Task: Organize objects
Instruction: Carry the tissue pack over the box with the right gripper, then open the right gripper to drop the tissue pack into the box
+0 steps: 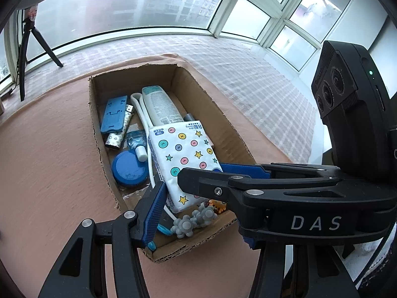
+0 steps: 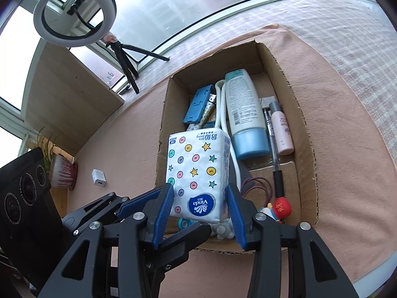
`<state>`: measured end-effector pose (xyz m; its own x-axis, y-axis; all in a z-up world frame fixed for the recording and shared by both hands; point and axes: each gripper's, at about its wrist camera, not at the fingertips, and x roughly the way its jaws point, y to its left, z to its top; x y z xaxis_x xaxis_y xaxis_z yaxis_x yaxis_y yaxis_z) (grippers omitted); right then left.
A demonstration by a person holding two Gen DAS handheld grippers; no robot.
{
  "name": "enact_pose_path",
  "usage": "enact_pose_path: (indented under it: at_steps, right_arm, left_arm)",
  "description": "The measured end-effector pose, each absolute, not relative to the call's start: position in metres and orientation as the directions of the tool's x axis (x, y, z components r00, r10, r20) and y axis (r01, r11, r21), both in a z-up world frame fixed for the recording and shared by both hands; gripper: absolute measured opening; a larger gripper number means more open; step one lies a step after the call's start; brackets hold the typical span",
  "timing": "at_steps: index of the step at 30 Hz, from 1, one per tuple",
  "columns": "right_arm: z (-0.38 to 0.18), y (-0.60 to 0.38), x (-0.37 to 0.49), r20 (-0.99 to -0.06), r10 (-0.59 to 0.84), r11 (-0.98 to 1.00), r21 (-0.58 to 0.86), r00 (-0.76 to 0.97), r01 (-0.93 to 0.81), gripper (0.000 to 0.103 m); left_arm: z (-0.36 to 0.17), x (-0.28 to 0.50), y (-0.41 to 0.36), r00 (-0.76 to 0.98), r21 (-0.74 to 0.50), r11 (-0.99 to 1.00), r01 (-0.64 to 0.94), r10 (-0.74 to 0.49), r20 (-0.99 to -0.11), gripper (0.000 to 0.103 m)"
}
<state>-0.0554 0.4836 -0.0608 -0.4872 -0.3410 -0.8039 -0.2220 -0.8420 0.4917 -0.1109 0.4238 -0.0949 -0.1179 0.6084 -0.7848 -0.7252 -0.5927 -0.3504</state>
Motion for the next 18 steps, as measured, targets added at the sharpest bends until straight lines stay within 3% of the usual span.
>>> enact_pose_path:
  at_steps: [4,10,18]
  right_arm:
    - [-0.063,0.487,-0.056,-0.813,-0.316,-0.847,0.474,-0.489,-0.24,0.042]
    - [-0.064,0.489,-0.058,-0.838,-0.262,-0.865,0.424,-0.478,-0.269,0.049]
    - [-0.056,0.483,-0.057,-0.831,-0.251,-0.868,0.42,-0.496,-0.265,0.049]
  left_arm:
    - [-0.1,-0.115,0.424,-0.14,-0.323,-0.621,-0.714,0.579,-0.803,0.064]
    - [-0.101,-0.117,0.417,-0.156,-0.304,-0.629,-0.715,0.568,-0.808,0.064]
    - [-0.092,-0.117,0.401,-0.182,-0.285,-0.638,-0.716,0.564,-0.806,0.064]
